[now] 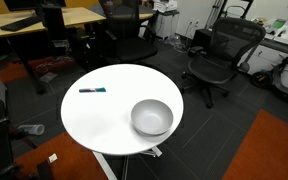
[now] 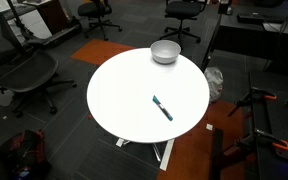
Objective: Pick up the marker and place it in the bowl
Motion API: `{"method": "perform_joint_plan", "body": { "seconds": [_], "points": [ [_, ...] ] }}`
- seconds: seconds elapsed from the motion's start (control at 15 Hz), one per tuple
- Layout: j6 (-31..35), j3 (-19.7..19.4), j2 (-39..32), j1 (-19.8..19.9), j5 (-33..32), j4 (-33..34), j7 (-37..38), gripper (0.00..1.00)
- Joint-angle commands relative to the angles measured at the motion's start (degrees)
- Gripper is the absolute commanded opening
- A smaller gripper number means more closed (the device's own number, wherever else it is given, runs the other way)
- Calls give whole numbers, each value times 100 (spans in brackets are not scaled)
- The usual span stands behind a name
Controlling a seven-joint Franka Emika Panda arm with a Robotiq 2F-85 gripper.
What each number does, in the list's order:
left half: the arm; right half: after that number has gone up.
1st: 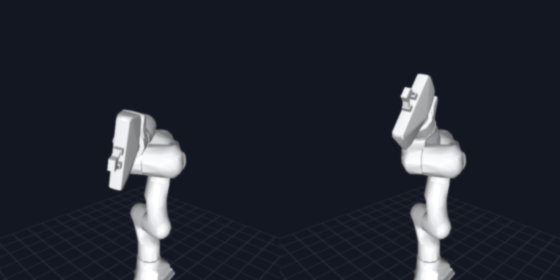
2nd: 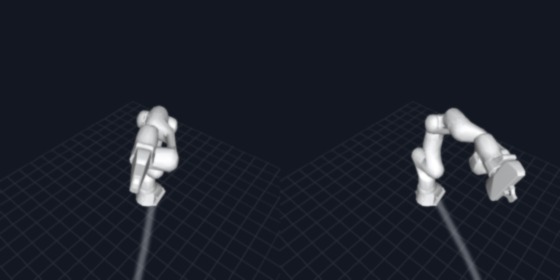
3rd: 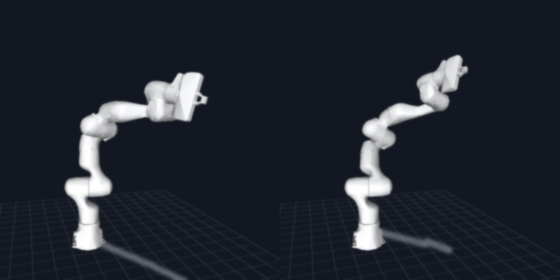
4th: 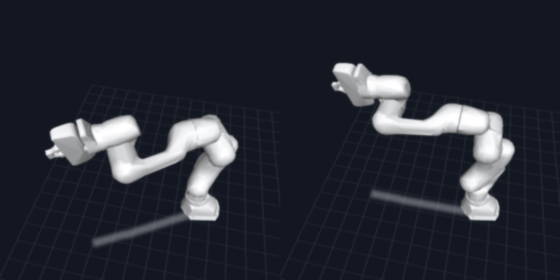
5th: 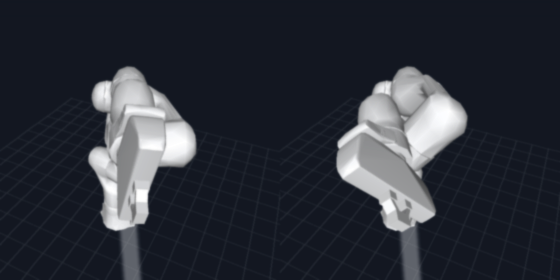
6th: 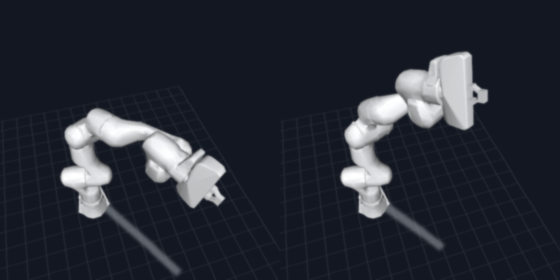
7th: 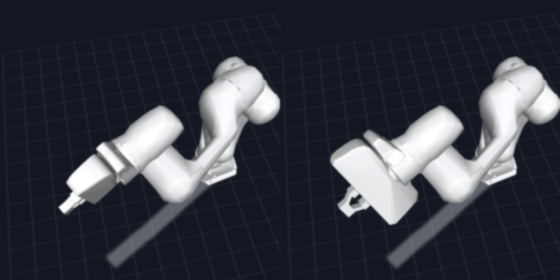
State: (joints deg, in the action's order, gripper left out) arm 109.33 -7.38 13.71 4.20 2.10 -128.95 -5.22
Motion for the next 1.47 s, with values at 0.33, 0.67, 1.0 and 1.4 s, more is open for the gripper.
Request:
{"method": "perform_joint_plan", "body": {
  "seconds": [0.33, 0.67, 1.0, 1.4],
  "points": [
    [571, 713, -811, -322, 145, 123, 1332, 100],
    [1417, 978, -1360, -562, 365, 115, 2070, 100],
    [2069, 1162, -2001, -827, 497, 290, 2800, 100],
    [2728, 1150, -2842, -1018, 791, 581, 3193, 100]
  ]
}}
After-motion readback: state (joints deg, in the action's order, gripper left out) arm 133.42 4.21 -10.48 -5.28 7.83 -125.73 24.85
